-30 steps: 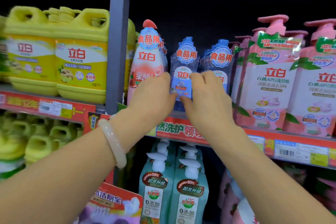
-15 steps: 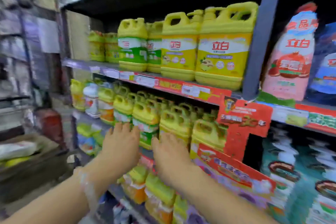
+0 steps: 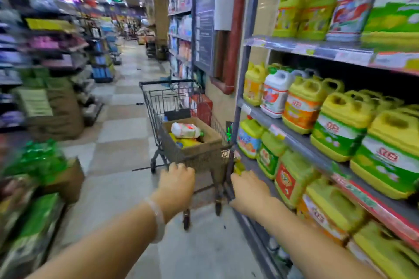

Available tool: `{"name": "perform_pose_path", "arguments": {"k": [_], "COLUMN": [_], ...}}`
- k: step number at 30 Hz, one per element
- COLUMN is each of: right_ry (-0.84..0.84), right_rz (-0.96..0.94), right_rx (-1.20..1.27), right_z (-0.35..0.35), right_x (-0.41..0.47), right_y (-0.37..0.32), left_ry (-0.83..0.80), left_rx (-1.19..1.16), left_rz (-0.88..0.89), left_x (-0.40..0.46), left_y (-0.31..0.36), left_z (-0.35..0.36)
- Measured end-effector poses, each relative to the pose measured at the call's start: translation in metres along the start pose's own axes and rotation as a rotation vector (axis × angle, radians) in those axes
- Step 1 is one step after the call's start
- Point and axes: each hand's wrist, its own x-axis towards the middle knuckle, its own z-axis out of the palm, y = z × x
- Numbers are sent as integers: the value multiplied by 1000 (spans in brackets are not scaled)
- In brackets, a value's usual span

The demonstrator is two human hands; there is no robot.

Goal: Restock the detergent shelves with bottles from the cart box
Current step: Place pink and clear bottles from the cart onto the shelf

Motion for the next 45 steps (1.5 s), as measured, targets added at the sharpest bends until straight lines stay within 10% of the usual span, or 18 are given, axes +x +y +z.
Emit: {"name": "perform_pose_path", "arguments": {"k": [28,45], "right_ry": [-85,-422], "right_rz": [-197,100], "right_rx": [78,276], "right_z": [-28,70], "right_x": [574,930], "right_y": [-78,-147], "left_ry": [-96,-419], "left_rx": [-80,-132], "left_rz": [-136,154], "left_x": [492,849], "left_y": [-228,-373], "left_z": [45,164]}}
